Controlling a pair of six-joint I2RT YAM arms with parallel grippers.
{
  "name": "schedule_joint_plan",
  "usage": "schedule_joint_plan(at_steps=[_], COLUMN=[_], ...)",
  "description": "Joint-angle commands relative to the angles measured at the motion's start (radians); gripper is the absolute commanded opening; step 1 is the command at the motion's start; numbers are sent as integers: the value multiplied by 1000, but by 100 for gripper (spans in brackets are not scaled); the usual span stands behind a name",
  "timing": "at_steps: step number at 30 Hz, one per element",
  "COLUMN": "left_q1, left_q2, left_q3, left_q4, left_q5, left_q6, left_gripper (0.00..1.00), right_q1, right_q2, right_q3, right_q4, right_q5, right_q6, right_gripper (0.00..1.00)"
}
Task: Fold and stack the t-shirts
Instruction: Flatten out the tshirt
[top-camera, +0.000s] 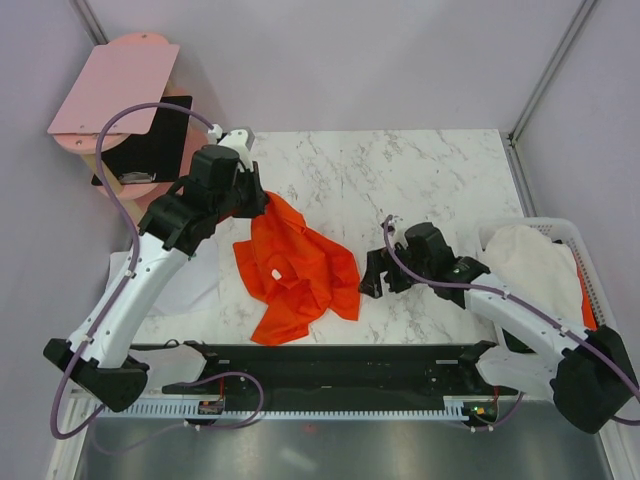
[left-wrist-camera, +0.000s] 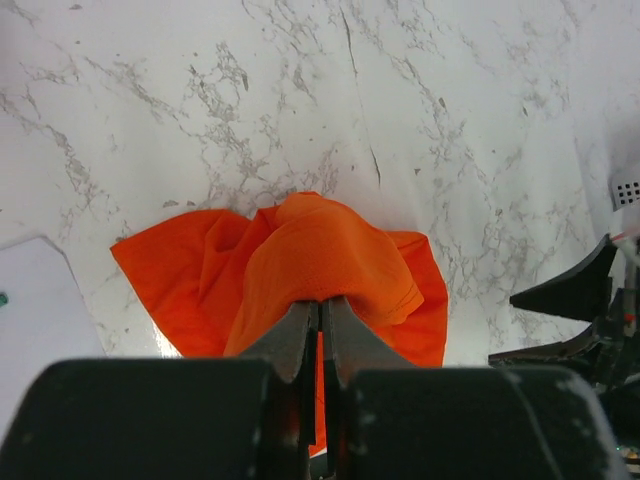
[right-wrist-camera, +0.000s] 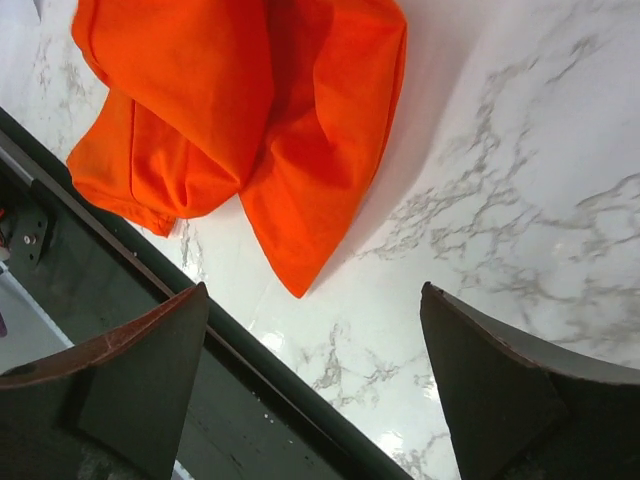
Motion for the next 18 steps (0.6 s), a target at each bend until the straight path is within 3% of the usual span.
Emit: schedule_joint_plan(at_steps=[1,10,18], left_q1=[-5,-5,-5], left_q2=[19,33,22], left_q3=[48,39,16], left_q4=[61,61,62], left_q5=[-60,-74,-77], left_q6=[-17,-17,-20], left_gripper=[2,2,2], right_q1=[32,144,276], right_q2=[45,141,336], right_q3=[-107,-228,-176], right_q4=[95,332,465], right_q5=[-67,-86,18], right_q6=[122,281,315], right_gripper=[92,89,83])
